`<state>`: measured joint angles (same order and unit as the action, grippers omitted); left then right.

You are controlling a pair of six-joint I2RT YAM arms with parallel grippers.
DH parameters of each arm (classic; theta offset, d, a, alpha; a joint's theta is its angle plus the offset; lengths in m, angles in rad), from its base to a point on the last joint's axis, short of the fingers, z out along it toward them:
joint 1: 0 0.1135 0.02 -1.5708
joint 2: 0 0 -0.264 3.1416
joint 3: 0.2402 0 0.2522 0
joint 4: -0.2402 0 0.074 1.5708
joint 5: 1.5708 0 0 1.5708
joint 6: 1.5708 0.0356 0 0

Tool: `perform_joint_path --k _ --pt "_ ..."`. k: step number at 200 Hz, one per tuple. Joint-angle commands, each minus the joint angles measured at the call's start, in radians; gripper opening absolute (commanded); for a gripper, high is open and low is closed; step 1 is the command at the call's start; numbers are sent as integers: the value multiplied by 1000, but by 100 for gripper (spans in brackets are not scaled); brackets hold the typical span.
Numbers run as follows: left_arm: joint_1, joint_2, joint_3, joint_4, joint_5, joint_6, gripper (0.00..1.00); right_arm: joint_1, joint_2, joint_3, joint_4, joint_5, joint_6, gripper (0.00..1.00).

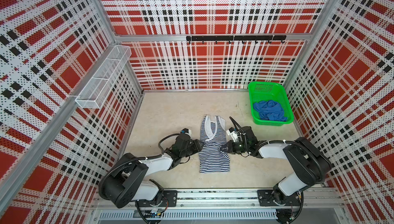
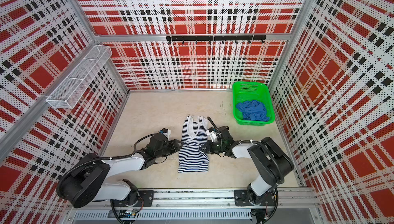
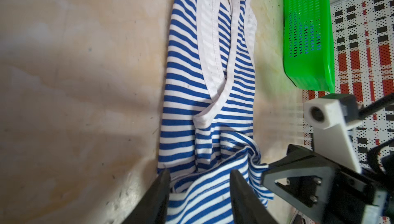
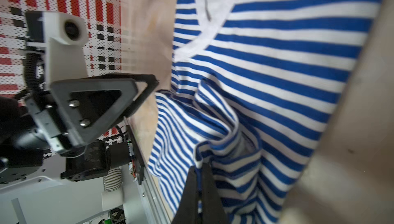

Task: Fold and stack the tank tops

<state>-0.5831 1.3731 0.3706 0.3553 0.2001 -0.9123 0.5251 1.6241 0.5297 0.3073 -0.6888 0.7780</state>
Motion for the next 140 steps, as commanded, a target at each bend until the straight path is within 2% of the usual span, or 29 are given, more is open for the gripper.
perform_joint_path --k 1,16,43,57,73,88,101,121,140 --pt "-2 27 -21 21 -12 -5 50 -25 22 -31 155 5 21 0" --pt "-15 57 -14 36 -10 -9 47 -40 31 -43 161 21 17 1" --pt "-34 115 13 51 -7 -5 41 -45 35 -43 143 36 5 29" --pt "-38 130 25 54 -4 -2 32 -45 15 -43 120 53 -6 39" --pt "-40 124 34 53 -2 -2 18 -46 -20 -35 56 81 -33 46" --pt "-43 104 42 44 1 -1 8 -46 -48 -22 -14 117 -67 45" --pt "-47 82 55 32 2 16 0 -46 -60 -13 -44 130 -84 37" --pt "-54 50 79 31 -4 38 0 -45 -63 -7 -36 107 -71 21" --pt "-45 44 87 44 -14 62 0 -46 -62 -18 38 52 -33 11"
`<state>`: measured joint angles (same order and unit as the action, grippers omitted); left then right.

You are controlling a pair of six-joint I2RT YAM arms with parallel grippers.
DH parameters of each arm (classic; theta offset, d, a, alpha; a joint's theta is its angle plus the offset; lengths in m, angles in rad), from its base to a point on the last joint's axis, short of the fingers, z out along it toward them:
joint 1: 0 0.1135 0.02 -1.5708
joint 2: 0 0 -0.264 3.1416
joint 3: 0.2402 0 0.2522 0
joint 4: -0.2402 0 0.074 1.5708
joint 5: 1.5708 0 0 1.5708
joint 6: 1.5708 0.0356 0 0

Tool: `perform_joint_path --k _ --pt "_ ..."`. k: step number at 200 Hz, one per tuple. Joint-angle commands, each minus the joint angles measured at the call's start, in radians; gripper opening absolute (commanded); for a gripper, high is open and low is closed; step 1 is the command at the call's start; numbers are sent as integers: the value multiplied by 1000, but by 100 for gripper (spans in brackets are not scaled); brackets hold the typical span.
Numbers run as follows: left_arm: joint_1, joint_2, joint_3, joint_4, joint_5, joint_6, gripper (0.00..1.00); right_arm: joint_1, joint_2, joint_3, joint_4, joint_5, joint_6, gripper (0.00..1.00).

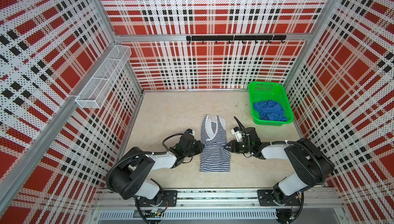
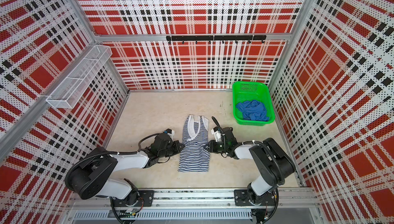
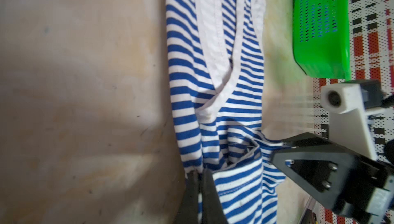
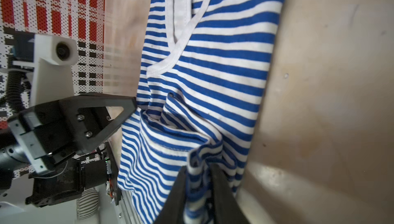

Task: Fold and stack the tank tops

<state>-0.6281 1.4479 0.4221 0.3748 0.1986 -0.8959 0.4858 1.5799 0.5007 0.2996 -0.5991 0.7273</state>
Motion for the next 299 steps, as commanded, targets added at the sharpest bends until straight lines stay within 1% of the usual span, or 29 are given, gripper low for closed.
perform_joint_path --k 1,14,23,50,64,103,115,126,129,142,149,164,170,179,188,204,215,236,255,264,299 --pt "1 -30 35 25 -13 46 0 -6 -18 10 50 -41 21 10" --pt "24 -3 35 32 -17 60 0 -7 -5 8 87 -54 36 8" --pt "43 27 32 43 -22 60 0 -9 4 10 81 -34 34 7" --pt "76 136 50 52 -49 82 0 -12 22 34 10 98 -18 6" --pt "89 179 67 55 -74 97 0 -16 39 44 4 156 -33 6" --pt "131 223 96 59 -97 120 0 -56 131 89 7 196 -78 8" --pt "151 220 96 58 -102 120 0 -65 156 108 -4 200 -98 11" --pt "162 218 96 61 -98 115 0 -70 175 134 -31 190 -120 20" --pt "163 217 98 61 -93 115 4 -71 177 141 -38 184 -122 23" --pt "163 206 113 58 -66 131 31 -73 159 165 -76 154 -133 40" --pt "162 187 123 48 -59 137 42 -73 127 171 -107 153 -135 47" --pt "165 120 147 -47 -78 168 59 -73 29 185 -235 199 -154 60" --pt "165 87 161 -106 -99 189 65 -73 -13 189 -299 226 -156 63" --pt "166 38 177 -188 -115 214 71 -73 -75 190 -388 262 -157 65" --pt "170 -10 187 -267 -119 234 74 -72 -131 170 -441 272 -135 65" --pt "170 -83 172 -366 -89 238 75 -68 -214 130 -526 278 -79 65" --pt "162 -127 136 -398 -40 211 74 -49 -271 99 -574 287 -34 63" --pt "124 -207 61 -442 32 129 72 8 -380 43 -619 293 71 57" --pt "74 -277 11 -480 48 60 72 67 -452 0 -618 294 165 52" --pt "64 -309 -18 -485 61 31 72 87 -474 -20 -606 291 203 51" --pt "42 -414 -149 -407 112 -102 72 151 -510 -101 -515 286 308 49"
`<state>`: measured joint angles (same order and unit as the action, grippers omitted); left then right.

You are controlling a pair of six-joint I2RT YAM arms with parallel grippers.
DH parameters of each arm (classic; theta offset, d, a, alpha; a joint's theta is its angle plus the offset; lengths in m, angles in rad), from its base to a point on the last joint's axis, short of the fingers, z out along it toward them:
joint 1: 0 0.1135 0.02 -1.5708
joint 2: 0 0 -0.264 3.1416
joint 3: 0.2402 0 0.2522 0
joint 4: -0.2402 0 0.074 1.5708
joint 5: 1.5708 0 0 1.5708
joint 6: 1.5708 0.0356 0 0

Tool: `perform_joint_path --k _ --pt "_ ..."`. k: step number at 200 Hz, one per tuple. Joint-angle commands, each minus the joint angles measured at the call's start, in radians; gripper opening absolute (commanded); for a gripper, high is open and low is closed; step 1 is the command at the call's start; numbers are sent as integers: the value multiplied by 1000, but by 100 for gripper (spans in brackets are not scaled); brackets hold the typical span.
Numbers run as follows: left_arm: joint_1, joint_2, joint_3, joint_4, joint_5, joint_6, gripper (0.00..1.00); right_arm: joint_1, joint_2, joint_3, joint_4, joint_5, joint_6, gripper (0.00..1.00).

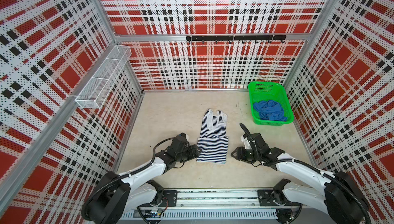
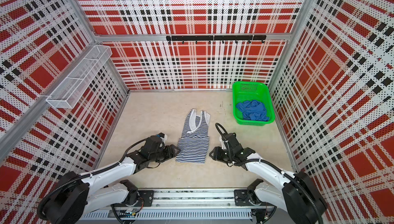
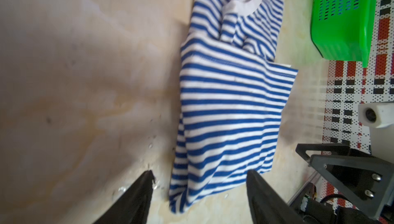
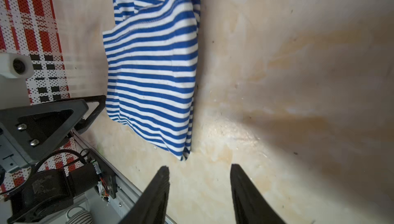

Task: Fold and stack the tank tops

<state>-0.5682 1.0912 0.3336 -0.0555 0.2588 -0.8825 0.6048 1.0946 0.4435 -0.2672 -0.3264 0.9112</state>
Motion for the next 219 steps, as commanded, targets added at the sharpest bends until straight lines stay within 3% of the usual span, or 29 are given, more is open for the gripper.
perform_joint_path --k 1,43,87,120,171,197,219 --pt "-19 -59 -64 26 52 -120 72 34 -25 -46 56 13 128 49" --pt "-74 -12 -130 152 47 -206 72 131 -8 -143 256 40 277 46" --pt "-86 59 -153 239 36 -242 67 168 86 -181 414 52 333 42" --pt "-99 88 -156 199 31 -236 63 175 168 -180 513 32 354 40" --pt "-102 74 -163 52 5 -195 65 196 262 -192 606 22 400 39" --pt "-110 92 -172 14 1 -173 65 197 275 -184 590 28 400 37" --pt "-111 111 -176 54 5 -186 59 199 283 -177 575 36 399 34"
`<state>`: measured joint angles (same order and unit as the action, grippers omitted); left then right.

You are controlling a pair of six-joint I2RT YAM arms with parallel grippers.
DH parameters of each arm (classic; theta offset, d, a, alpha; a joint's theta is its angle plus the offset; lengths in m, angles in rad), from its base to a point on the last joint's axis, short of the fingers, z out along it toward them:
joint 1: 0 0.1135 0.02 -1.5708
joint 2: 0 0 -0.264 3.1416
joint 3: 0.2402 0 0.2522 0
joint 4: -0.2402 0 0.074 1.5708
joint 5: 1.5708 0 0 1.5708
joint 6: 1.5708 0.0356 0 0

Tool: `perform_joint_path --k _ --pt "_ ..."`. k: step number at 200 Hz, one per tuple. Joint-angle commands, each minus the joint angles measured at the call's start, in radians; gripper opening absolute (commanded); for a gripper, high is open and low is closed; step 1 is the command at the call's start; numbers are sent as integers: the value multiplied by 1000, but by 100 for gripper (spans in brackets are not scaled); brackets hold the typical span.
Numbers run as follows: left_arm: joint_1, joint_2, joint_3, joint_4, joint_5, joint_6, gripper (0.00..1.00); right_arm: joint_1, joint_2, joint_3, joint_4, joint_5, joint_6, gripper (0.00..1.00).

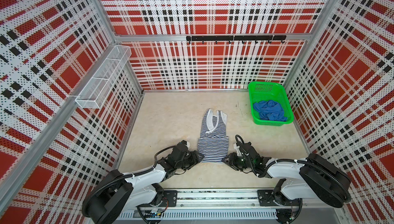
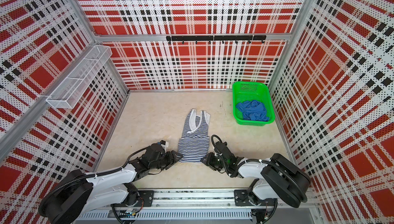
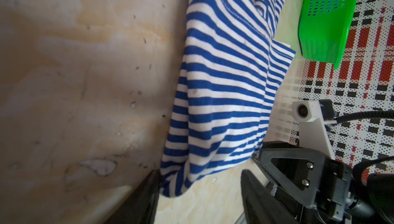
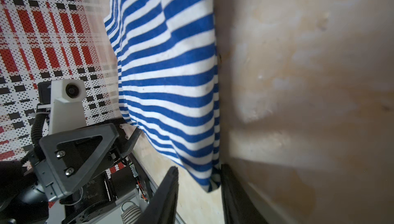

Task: Fold and stack the tank tops

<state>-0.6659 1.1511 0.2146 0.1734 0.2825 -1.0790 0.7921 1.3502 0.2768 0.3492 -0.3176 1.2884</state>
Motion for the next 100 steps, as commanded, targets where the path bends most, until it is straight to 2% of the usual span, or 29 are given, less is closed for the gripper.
perform_joint_path --k 1,30,61,81,100 --pt "-14 53 -57 -173 -19 10 58 12 26 -10 -41 28 21 34" --pt "-15 97 -50 -158 -24 27 47 12 21 -4 -58 43 21 25" --pt "-16 133 -36 -115 -34 27 19 12 13 13 -82 46 11 8" --pt "-15 130 9 -164 -60 55 0 12 -6 38 -126 47 -13 0" --pt "-15 76 71 -250 -86 72 0 11 -49 80 -220 59 -49 0"
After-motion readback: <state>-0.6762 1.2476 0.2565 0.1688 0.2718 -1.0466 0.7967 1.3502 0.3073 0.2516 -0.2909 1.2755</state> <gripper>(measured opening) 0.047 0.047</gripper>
